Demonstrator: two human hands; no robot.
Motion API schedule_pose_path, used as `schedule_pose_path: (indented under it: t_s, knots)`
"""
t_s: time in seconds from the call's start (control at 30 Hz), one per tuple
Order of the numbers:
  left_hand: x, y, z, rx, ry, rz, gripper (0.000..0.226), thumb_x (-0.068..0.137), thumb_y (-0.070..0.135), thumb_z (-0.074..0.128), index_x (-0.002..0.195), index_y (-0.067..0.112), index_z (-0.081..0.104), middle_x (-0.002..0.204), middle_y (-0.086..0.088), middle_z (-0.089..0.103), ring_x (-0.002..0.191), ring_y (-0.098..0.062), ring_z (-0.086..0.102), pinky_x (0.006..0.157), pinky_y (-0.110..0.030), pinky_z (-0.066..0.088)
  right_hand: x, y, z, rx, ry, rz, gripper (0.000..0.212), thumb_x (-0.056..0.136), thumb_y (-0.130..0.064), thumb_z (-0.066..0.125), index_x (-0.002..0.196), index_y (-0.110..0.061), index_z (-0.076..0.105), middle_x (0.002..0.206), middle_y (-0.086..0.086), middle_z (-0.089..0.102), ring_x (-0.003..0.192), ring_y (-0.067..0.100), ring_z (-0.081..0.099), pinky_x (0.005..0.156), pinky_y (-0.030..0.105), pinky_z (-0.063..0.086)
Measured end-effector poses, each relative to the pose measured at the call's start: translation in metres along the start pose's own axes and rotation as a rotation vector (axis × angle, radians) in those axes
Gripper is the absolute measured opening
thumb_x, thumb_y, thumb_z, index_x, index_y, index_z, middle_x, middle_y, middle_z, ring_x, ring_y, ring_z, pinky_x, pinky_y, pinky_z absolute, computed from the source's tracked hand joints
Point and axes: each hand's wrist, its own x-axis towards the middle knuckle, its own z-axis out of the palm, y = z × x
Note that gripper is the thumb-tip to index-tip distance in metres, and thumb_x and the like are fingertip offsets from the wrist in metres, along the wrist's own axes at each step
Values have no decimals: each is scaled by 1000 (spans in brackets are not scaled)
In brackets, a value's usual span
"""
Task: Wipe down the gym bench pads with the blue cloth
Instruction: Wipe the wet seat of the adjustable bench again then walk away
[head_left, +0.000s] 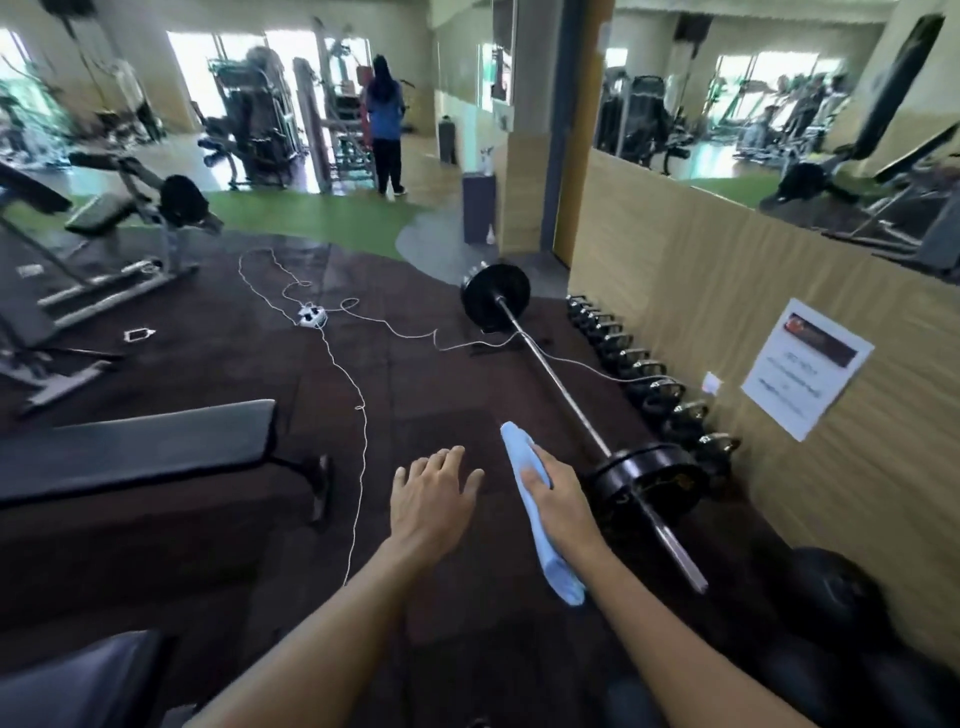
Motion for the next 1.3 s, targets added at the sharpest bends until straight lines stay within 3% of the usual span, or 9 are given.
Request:
schedule_pose_path:
  t_s: [0.13,0.23,0.4,0.53,0.83,1.0,1.1,1.23,1.3]
  knots:
    - [134,-30,-2,-12,25,-68,57,99,54,34,149,26,36,153,6,40,140,-19,35,119,-44,20,140,-5,25,11,-54,-56,39,102,-17,51,141,-18,56,123,-20,61,117,-11,55,95,6,37]
    - [231,-49,-15,-11,50,-109,56,100,53,34,149,26,36,153,6,41,140,-20,36,119,-43,20,242,-18,42,7,-83,-104,37,102,-9,50,138,-15,57,112,-26,60,108,-18,56,88,-1,37]
    - [375,-79,-34,32,70,-169,56,99,54,34,148,26,37,151,7,43,137,-19,39,117,-42,24,400,-36,73,45,-110,-125,40,103,-15,52,142,-18,55,127,-23,59,121,-12,52,99,7,36]
    - [503,-112,-31,76,64,-205,55,99,54,34,148,27,37,149,7,45,136,-20,42,115,-42,27,535,-39,101,32,-153,-146,39,101,-9,51,136,-24,59,115,-28,63,113,-12,57,99,12,39]
    - [839,-178,-54,117,125,-264,54,100,52,36,147,26,39,148,6,46,133,-22,45,113,-42,30,892,-63,169,55,-219,-189,45,102,-15,51,147,-17,50,145,-8,55,135,6,48,117,28,34]
    - [1004,-223,-80,122,141,-275,54,99,53,36,147,27,39,147,8,47,132,-21,47,112,-42,32,1063,-85,225,-13,-230,-156,60,86,-53,47,144,-37,51,143,-12,55,134,7,50,117,41,36]
    - [1104,-267,-84,125,145,-288,55,99,53,36,147,26,39,147,8,47,131,-20,47,110,-41,33,1165,-77,272,-31,-250,-125,60,84,-61,46,142,-46,49,144,-13,54,133,7,50,116,43,37]
    - [1243,-341,-87,136,148,-283,54,99,53,35,147,27,39,147,6,48,132,-19,46,108,-37,34,1304,-71,345,-70,-250,-131,55,88,-60,47,142,-48,48,143,-12,54,133,6,50,115,42,38]
    - [1312,-375,-95,151,138,-274,53,100,53,34,146,27,40,146,7,49,132,-18,46,106,-35,35,1370,-85,374,-62,-239,-142,47,94,-46,51,141,-41,52,141,-11,58,130,5,52,114,38,40]
